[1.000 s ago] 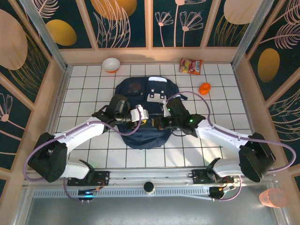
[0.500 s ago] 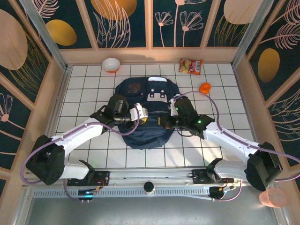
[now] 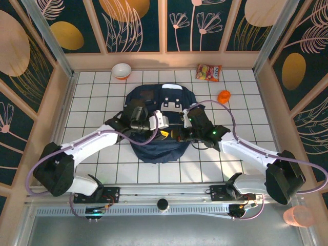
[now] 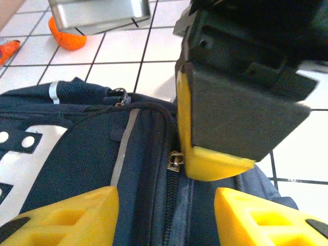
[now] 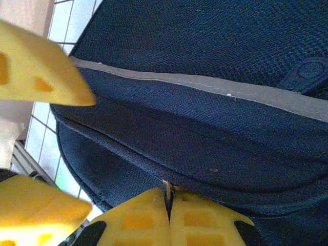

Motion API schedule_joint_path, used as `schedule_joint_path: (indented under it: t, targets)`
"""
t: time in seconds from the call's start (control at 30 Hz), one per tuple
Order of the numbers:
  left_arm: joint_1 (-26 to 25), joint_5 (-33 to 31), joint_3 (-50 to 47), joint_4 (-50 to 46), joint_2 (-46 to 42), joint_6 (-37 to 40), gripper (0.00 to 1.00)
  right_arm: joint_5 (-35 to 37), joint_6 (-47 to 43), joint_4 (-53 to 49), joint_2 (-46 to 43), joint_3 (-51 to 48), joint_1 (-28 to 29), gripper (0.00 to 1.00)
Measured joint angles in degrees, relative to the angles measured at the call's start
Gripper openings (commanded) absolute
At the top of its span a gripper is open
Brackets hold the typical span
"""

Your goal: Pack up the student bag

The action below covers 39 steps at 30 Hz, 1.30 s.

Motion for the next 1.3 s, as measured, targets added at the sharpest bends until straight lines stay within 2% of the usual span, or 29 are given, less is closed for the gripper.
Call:
schedule_joint_path:
  t: [0.17,0.23,0.3,0.37,0.5,0.73,1.3]
  targets:
    - [0.0,-0.2,0.8,-2.0,3.2,1.8,0.37,0.0,-0.3,0.0,0.0,0.0,0.0,0.0]
    - [0.0,-0.7,0.8,-2.9,3.7,3.0,0.25,0.0,-0.4,0.0,0.0,0.0,0.0,0.0]
    - [0.0,-1.5,0.9,-3.4,3.8,4.3,0.08,-0.1,-0.4,-0.2,-0.2,0.0,-0.1,0.0]
    - [0.0,-2.3,1.0,-3.6,3.7,5.6,0.0,-0.1,-0.8,-0.5,-0.5,0.0,-0.1,0.0]
    - [-0.1,-3.4,1.1,-4.2,3.3,7.0,0.0,0.0,-1.3,-1.0,-0.7,0.0,0.2,0.0]
    - [0.7,-3.5,-0.4,-6.5,0.2,8.0,0.0,1.9,-1.2,0.1,-0.1,0.0,4.1,0.0]
    - [8.5,0.0,-6.3,-8.3,-8.9,11.1,0.0,-3.1,-1.3,4.4,0.0,-0.1,2.5,0.0]
